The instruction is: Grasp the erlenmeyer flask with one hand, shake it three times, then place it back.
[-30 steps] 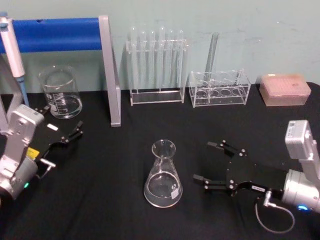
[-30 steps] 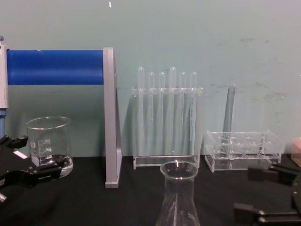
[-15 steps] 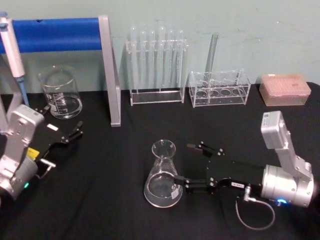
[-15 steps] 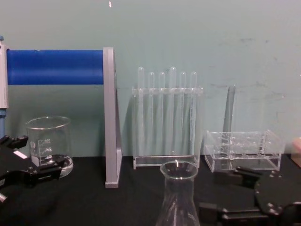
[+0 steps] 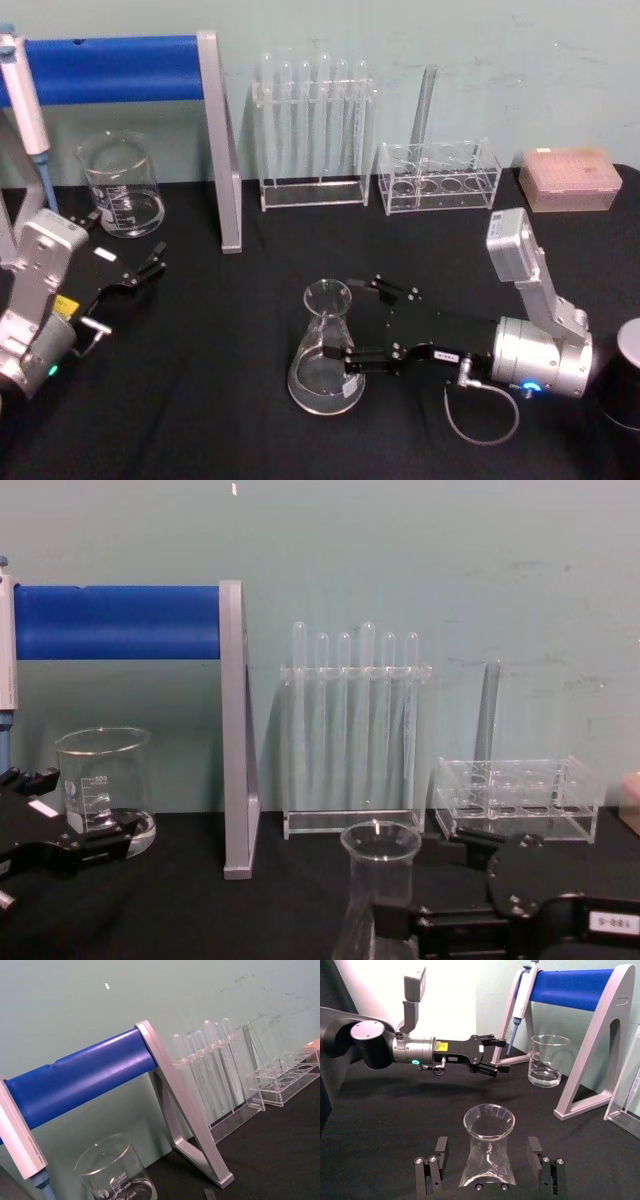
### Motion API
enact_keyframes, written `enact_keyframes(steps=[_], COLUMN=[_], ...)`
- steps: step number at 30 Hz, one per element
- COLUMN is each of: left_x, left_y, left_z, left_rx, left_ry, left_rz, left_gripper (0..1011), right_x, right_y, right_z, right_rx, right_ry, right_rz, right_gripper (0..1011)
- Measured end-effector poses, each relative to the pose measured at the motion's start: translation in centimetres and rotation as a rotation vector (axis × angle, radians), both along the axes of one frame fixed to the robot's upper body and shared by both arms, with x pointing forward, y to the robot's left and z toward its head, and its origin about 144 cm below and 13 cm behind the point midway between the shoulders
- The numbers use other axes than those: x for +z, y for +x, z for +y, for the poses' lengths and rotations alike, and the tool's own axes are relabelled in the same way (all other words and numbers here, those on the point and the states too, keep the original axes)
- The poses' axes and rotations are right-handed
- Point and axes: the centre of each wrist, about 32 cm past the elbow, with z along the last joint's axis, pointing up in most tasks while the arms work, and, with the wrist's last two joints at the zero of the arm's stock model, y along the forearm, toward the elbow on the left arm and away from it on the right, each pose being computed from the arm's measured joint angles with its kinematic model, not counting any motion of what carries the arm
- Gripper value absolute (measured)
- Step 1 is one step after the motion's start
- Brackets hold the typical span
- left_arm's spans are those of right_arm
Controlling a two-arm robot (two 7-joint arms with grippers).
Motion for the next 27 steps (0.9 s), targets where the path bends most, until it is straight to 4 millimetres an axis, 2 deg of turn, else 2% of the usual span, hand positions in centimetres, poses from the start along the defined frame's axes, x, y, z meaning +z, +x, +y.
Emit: enact_keyframes(steps=[27], left_x=[0.0], left_y=[0.0], left_z=[0.0], left_rx=[0.000], left_ry=[0.000], left_rz=[0.000], left_gripper=[1001], right_x=[-0.2], right_y=[1.2], right_z=[1.3], right_rx=[0.018], right_ry=[-0.014], right_rz=[-0.006], right_gripper=[1000])
